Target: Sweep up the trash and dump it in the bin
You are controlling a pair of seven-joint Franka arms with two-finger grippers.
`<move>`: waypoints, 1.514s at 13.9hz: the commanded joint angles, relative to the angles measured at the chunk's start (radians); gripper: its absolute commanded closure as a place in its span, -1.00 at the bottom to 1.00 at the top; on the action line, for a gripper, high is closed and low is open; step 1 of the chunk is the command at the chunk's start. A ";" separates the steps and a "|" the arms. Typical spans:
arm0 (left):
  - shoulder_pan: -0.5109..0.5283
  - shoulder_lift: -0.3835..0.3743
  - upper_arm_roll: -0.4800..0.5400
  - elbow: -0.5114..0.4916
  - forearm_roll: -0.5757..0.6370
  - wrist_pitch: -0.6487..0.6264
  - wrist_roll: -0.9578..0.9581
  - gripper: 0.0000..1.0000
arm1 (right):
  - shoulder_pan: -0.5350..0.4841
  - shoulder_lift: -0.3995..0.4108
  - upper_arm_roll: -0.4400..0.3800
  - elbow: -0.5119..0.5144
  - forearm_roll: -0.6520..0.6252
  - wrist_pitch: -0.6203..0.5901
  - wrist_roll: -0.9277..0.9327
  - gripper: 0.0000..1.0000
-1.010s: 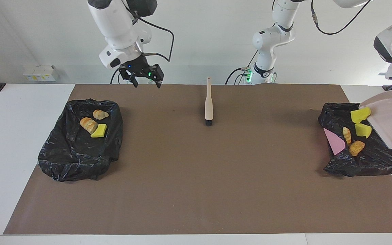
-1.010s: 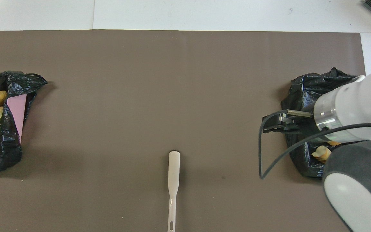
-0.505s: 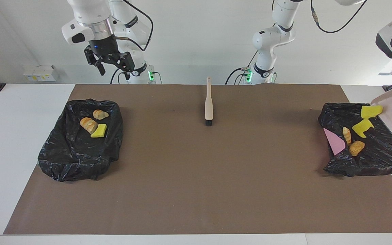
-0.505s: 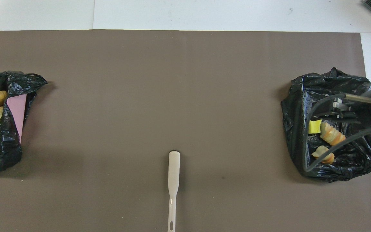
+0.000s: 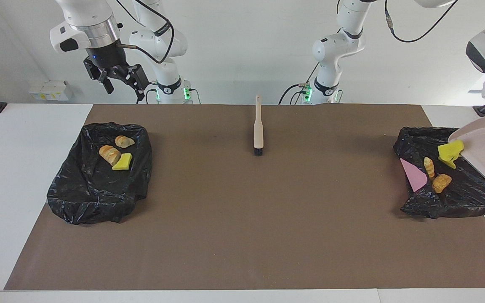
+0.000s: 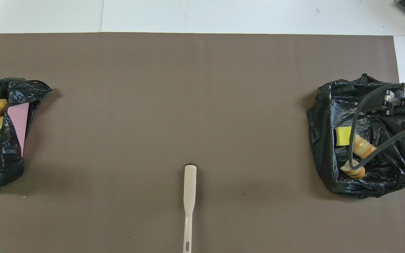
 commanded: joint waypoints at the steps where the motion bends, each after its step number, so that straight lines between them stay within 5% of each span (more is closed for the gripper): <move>1: 0.054 -0.014 -0.001 -0.053 -0.009 0.098 -0.017 1.00 | -0.009 0.015 0.010 0.027 -0.013 -0.012 -0.018 -1.00; 9: -0.004 -0.021 -0.007 -0.024 0.305 0.025 -0.049 1.00 | 0.009 -0.040 -0.019 0.000 -0.013 -0.024 -0.052 -1.00; 12: -0.079 -0.028 -0.013 -0.013 0.272 -0.068 -0.051 1.00 | 0.078 -0.050 -0.111 -0.014 -0.013 -0.029 -0.093 -1.00; 15: -0.162 -0.028 -0.014 -0.014 0.070 -0.165 -0.051 1.00 | 0.130 -0.050 -0.169 -0.017 -0.011 -0.037 -0.107 -1.00; 21: -0.116 -0.028 -0.014 -0.050 -0.123 -0.088 -0.046 1.00 | 0.126 -0.040 -0.172 -0.014 0.004 -0.035 -0.150 -1.00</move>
